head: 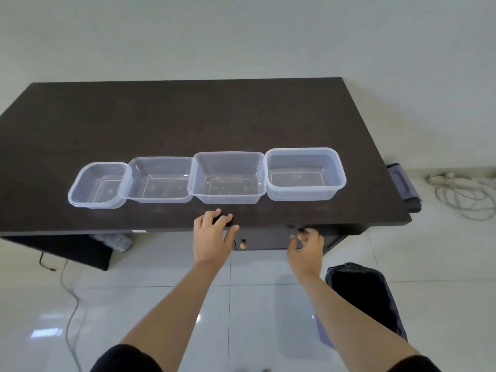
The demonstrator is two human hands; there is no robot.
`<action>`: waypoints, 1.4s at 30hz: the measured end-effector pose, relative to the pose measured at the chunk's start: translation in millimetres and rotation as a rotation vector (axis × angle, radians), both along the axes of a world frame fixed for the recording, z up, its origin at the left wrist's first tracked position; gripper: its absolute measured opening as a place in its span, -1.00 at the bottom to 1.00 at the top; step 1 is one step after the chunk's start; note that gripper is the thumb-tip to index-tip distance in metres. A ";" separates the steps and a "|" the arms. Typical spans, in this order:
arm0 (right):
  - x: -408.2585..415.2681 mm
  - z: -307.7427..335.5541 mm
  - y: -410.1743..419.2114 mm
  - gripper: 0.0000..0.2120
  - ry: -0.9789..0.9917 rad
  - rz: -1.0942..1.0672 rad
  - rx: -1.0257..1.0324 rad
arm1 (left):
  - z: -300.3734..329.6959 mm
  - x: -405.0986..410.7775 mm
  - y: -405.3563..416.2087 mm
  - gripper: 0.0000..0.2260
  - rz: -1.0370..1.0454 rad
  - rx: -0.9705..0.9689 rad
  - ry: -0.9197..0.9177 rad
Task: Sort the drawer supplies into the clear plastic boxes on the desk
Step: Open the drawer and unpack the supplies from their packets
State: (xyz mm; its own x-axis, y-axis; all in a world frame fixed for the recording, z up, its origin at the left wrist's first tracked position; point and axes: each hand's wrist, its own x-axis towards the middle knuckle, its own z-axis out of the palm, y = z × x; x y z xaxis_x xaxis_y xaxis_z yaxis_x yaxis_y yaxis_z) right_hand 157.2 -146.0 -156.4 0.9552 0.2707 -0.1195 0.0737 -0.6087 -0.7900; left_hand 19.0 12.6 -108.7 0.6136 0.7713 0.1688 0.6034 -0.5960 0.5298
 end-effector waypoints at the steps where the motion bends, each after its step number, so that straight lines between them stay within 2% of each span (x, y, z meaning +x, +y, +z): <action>1: 2.3 -2.8 4.0 -0.70 0.018 -0.081 0.051 | -4.3 0.4 -0.2 -0.75 0.013 0.031 -0.025; 5: 7.5 -10.9 15.0 -0.78 0.165 -0.327 0.254 | -14.7 -0.1 0.6 -0.77 0.027 0.101 -0.085; 10: 6.1 -19.0 16.7 -0.83 0.183 -0.399 0.364 | -21.7 -0.1 2.1 -0.75 0.020 0.124 -0.091; 14: 11.6 -22.8 11.4 -0.88 0.146 -0.332 0.317 | -22.3 -0.8 2.1 -0.65 0.012 0.117 -0.087; 19: 13.8 -19.7 5.4 -0.88 0.097 -0.259 0.267 | -20.4 -1.1 -1.5 -0.75 0.029 0.051 -0.103; 24: -2.9 -25.7 -12.4 -0.87 0.073 -0.261 0.271 | -19.7 -2.8 -7.4 -0.74 0.022 0.012 -0.109; 33: -28.5 -22.4 -39.5 -0.88 0.071 -0.259 0.215 | -24.4 -22.7 -62.6 -0.58 0.029 -0.142 -0.109; 38: -68.1 -24.4 -77.0 -0.90 0.048 -0.278 0.198 | -29.1 -33.6 -96.7 -0.47 0.031 -0.427 -0.009; 42: -85.2 -21.0 -96.5 -0.90 0.053 -0.271 0.179 | -27.7 -48.7 -127.2 -0.44 0.095 -0.503 0.013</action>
State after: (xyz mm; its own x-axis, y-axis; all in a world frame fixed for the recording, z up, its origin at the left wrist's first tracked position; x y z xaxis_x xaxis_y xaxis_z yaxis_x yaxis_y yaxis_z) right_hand 72.0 -242.5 -177.4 0.9890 0.0289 -0.1449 -0.1164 -0.4520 -0.8844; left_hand -29.7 -114.6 -136.4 0.5367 0.8074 -0.2451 0.6509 -0.2112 0.7292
